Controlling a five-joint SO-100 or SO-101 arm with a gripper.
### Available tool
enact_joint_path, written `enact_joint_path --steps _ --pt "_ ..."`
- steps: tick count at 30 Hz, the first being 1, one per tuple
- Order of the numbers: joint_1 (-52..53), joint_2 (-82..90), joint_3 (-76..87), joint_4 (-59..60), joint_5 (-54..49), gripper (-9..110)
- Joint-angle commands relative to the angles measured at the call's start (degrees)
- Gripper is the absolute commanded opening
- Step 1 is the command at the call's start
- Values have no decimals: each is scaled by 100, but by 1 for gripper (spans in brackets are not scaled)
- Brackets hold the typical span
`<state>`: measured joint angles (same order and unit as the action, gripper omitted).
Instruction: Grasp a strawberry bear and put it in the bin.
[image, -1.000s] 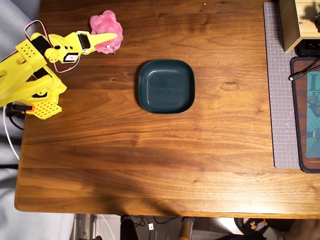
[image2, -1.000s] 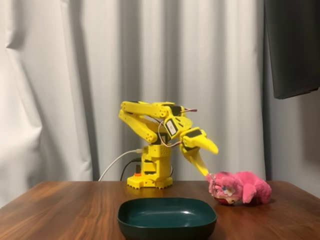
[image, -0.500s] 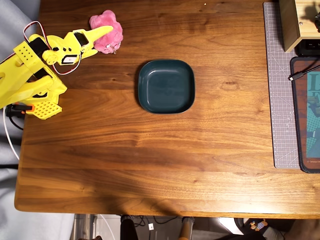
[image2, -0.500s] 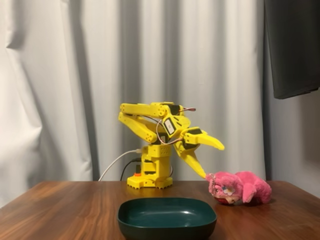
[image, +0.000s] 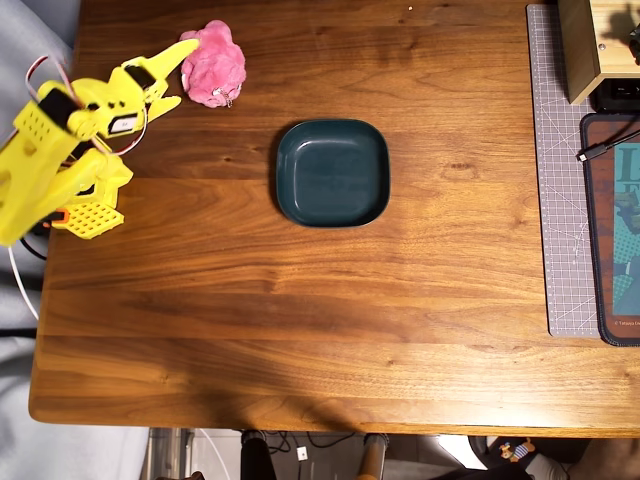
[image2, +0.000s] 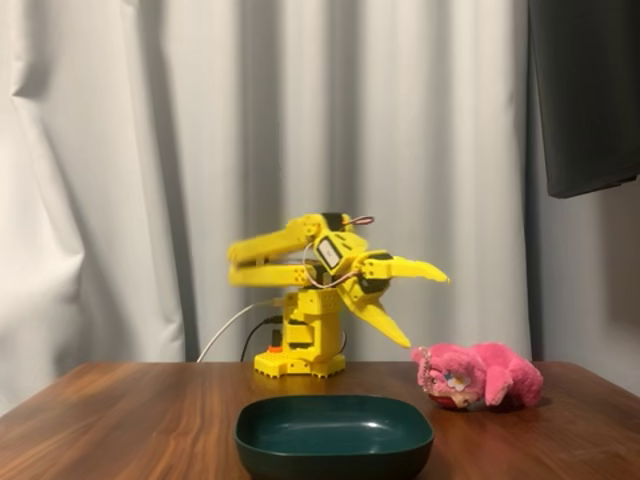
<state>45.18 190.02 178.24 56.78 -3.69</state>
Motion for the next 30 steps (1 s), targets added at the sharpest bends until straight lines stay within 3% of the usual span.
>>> enact_joint_path --steps 1,7,12,21,30 --pt "-167 141 -53 0 18 46" --pt "-220 -782 -439 -79 422 49" --pt "-554 -3146 -1424 -571 993 49" --pt "-729 -5502 -2549 -659 2180 50" --pt "-747 -6451 -2892 -1239 2689 51"
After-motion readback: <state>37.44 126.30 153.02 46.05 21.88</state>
